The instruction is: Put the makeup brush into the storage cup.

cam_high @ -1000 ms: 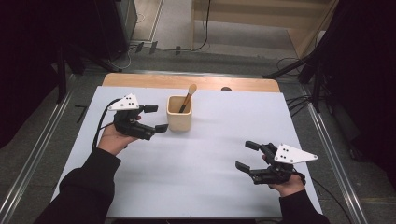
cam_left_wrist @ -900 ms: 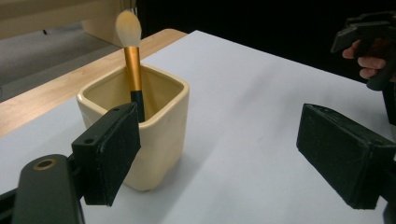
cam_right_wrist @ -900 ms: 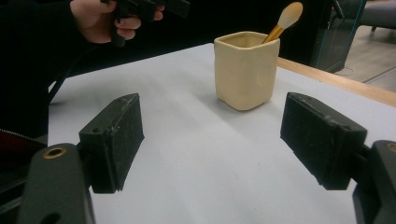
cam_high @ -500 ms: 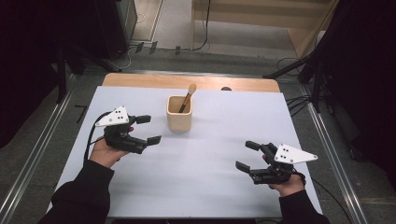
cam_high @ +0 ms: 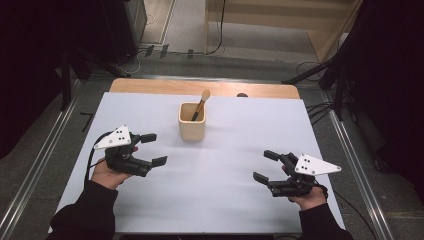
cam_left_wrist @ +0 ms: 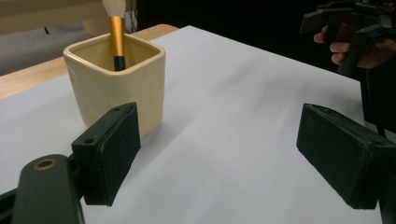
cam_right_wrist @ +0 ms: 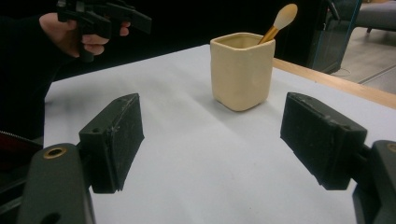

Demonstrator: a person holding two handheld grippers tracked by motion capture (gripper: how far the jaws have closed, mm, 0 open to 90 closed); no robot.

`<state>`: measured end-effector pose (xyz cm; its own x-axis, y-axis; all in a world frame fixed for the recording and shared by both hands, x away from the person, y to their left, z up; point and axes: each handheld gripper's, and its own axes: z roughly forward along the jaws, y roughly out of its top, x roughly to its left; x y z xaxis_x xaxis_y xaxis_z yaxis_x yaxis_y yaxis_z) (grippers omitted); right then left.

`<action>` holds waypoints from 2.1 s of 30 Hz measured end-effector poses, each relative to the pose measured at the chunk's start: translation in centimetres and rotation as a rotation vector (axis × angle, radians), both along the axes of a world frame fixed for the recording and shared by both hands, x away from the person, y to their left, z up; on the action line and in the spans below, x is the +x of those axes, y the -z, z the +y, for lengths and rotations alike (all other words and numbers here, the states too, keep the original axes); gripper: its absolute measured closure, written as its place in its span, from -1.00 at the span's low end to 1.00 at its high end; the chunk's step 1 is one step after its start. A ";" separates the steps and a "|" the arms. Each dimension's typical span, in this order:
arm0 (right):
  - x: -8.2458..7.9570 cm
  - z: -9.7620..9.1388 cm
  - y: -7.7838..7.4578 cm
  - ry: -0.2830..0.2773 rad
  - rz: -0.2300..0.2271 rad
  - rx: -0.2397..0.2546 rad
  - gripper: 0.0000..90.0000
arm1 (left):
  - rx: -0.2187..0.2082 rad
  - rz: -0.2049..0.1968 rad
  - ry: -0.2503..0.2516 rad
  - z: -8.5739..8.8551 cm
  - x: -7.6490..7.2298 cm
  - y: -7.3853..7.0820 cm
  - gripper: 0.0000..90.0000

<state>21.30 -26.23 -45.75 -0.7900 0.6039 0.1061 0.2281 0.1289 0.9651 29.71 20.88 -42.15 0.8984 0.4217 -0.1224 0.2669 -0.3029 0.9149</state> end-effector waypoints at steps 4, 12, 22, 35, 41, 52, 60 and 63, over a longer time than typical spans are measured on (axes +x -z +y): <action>0.0 -0.1 0.0 0.004 -0.003 0.002 -0.51 | 0.001 -0.003 0.004 0.1 -0.8 0.1 -0.69; 0.0 -0.1 0.1 0.005 -0.005 0.001 -0.51 | -0.019 -0.022 0.007 0.8 -2.5 0.1 -0.69; 0.0 -0.2 0.1 0.004 -0.005 0.002 -0.51 | -0.031 -0.032 0.001 1.7 -4.1 0.8 -0.69; -0.1 -0.3 0.1 0.004 -0.006 0.005 -0.51 | -0.041 -0.049 -0.036 2.8 -5.2 1.5 -0.69; 0.0 -0.3 0.1 0.005 -0.005 0.007 -0.51 | -0.041 -0.044 -0.056 3.1 -5.0 1.7 -0.69; 0.0 -0.3 0.1 0.005 -0.005 0.006 -0.51 | -0.038 -0.050 -0.061 3.2 -5.0 1.6 -0.69; 0.0 -0.3 0.1 0.007 -0.007 0.005 -0.51 | -0.038 -0.053 -0.063 3.2 -5.0 1.6 -0.69; 0.0 -0.3 0.1 0.007 -0.007 0.005 -0.51 | -0.039 -0.054 -0.063 3.1 -5.0 1.6 -0.69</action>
<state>21.31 -26.56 -45.82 -0.7865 0.6089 0.1033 0.2219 0.1225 0.9674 24.68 24.02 -43.76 0.8758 0.4739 -0.0919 0.2344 -0.2512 0.9391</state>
